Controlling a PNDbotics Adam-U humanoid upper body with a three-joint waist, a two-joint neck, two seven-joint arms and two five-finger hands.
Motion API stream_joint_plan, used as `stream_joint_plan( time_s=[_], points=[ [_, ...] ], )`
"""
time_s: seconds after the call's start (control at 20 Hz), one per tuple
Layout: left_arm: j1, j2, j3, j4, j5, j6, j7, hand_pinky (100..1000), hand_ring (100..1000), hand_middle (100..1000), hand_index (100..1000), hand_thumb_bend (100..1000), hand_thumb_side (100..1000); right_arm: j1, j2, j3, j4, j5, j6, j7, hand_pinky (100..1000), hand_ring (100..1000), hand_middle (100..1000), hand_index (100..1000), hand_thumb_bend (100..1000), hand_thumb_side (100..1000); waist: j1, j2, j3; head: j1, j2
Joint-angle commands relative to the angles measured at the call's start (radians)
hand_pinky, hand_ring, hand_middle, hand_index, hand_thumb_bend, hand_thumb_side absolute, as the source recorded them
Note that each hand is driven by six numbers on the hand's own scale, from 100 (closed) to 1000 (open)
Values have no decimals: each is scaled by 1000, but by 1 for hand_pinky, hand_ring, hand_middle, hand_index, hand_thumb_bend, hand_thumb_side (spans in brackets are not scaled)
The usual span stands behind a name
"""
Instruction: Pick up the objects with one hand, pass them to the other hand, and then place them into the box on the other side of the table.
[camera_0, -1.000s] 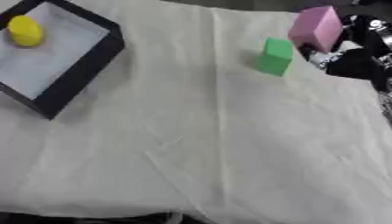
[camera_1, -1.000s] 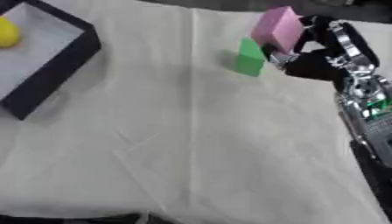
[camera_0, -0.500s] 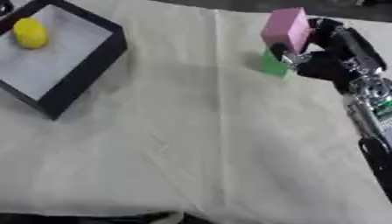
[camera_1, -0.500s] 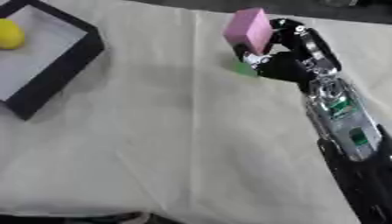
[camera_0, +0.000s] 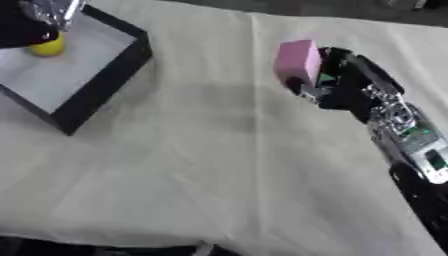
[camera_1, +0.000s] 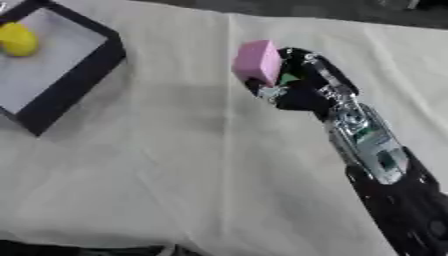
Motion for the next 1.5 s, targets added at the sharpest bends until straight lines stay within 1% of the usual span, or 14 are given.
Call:
stream_joint_plan(
  time_s=[0.05, 0.25, 0.5, 0.85, 1.05, 1.15, 1.3, 1.5],
  points=[
    [-37, 1, -23, -16, -17, 7, -36, 846, 660, 615, 736, 100, 235, -21, -11, 7, 4, 15, -13, 42, 319, 724, 325, 451, 390, 100, 8, -21, 7, 2, 6],
    [-67, -21, -68, -16, -60, 47, -86, 844, 662, 619, 740, 100, 231, -25, -3, 16, 23, 29, -30, 73, 322, 726, 326, 451, 383, 100, 12, -23, 25, -1, 6],
    [-116, -60, -120, -16, -111, 93, -152, 843, 668, 626, 746, 100, 210, -30, 4, 28, 42, 49, -51, 93, 321, 727, 326, 451, 383, 100, 16, -29, 37, -6, 6],
    [-167, -107, -173, -16, -165, 134, -233, 845, 680, 644, 758, 100, 205, -34, 7, 42, 47, 79, -81, 119, 318, 728, 326, 452, 380, 100, 21, -32, 44, -12, 6],
    [-190, -127, -197, -16, -188, 156, -280, 848, 683, 652, 765, 100, 227, -41, 9, 49, 45, 85, -89, 128, 317, 727, 326, 452, 376, 100, 23, -33, 48, -14, 6],
    [-198, -139, -207, -16, -192, 171, -304, 852, 685, 656, 769, 100, 259, -46, 11, 53, 43, 89, -91, 130, 317, 728, 326, 452, 376, 100, 24, -33, 51, -16, 6],
    [-206, -150, -223, -16, -202, 197, -345, 860, 698, 672, 782, 100, 279, -52, 13, 56, 41, 94, -95, 134, 317, 728, 326, 452, 374, 100, 25, -33, 54, -19, 6],
    [-220, -161, -251, -16, -217, 224, -405, 870, 710, 682, 789, 100, 344, -58, 14, 60, 37, 95, -100, 141, 316, 728, 326, 451, 372, 100, 26, -33, 57, -20, 6]
  ],
)
